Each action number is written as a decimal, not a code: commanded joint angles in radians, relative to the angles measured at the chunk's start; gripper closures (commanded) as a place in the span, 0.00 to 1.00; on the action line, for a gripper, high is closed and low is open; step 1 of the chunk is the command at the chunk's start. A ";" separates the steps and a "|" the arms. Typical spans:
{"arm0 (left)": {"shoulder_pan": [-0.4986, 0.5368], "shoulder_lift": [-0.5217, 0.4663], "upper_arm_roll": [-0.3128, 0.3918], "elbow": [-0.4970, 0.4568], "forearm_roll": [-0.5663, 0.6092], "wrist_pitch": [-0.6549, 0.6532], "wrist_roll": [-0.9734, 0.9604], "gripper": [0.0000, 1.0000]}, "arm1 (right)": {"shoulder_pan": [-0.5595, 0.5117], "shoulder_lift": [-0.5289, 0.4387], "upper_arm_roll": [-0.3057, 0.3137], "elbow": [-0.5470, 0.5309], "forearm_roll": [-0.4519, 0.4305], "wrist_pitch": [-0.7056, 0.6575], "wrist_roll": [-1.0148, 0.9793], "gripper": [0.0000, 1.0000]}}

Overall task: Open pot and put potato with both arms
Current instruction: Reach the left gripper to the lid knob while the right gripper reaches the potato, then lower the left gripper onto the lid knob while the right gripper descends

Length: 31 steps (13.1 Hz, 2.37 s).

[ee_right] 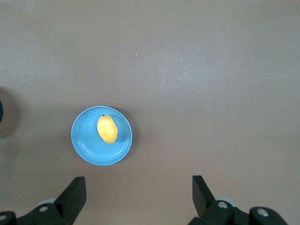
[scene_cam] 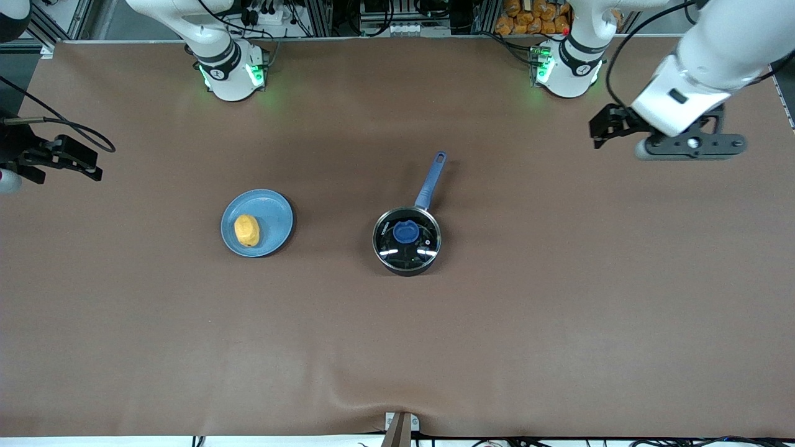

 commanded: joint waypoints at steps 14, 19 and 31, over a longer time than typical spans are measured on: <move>-0.296 0.509 -0.101 0.252 0.036 0.367 -0.618 0.00 | 0.132 0.120 0.000 -0.372 0.077 0.390 0.003 0.00; -0.433 0.607 0.001 0.262 0.047 0.536 -0.661 0.00 | 0.186 0.142 0.000 -0.596 0.077 0.777 -0.003 0.00; -0.574 0.751 0.137 0.299 0.047 0.628 -0.551 0.00 | 0.172 0.243 -0.003 -0.732 0.075 1.073 -0.118 0.00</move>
